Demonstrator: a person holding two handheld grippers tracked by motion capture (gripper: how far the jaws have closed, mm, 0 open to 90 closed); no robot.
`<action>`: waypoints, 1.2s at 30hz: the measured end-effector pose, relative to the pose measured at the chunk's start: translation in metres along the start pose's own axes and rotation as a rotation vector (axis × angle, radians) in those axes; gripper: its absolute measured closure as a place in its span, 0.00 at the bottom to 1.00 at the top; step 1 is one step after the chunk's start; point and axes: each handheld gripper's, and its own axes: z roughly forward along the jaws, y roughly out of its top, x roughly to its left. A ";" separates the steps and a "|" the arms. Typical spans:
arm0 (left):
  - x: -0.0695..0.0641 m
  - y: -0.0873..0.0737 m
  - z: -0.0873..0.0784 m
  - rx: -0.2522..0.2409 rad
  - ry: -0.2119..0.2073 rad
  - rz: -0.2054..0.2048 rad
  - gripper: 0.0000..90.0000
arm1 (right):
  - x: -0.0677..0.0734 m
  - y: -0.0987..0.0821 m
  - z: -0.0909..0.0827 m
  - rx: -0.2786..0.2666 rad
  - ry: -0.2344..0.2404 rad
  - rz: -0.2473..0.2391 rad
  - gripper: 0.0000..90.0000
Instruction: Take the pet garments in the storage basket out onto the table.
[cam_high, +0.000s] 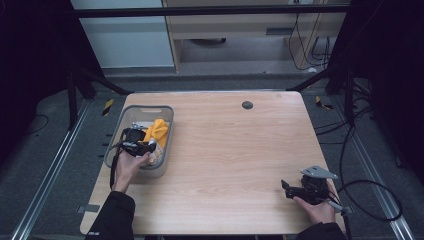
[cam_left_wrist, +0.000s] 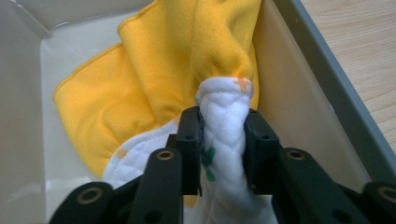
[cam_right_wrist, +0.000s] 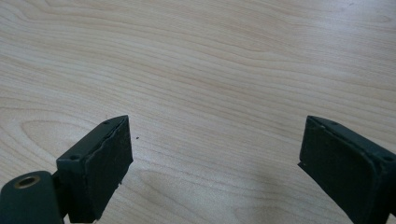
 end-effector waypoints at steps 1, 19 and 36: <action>0.000 0.000 0.000 0.001 -0.002 0.000 0.83 | 0.000 0.000 0.000 0.003 0.002 0.003 0.10; 0.003 0.008 -0.013 -0.005 -0.001 0.008 0.89 | 0.000 0.000 0.000 0.002 -0.007 -0.003 0.10; 0.005 0.018 -0.059 -0.077 -0.015 0.049 0.90 | -0.001 0.000 0.000 0.001 -0.017 0.000 0.10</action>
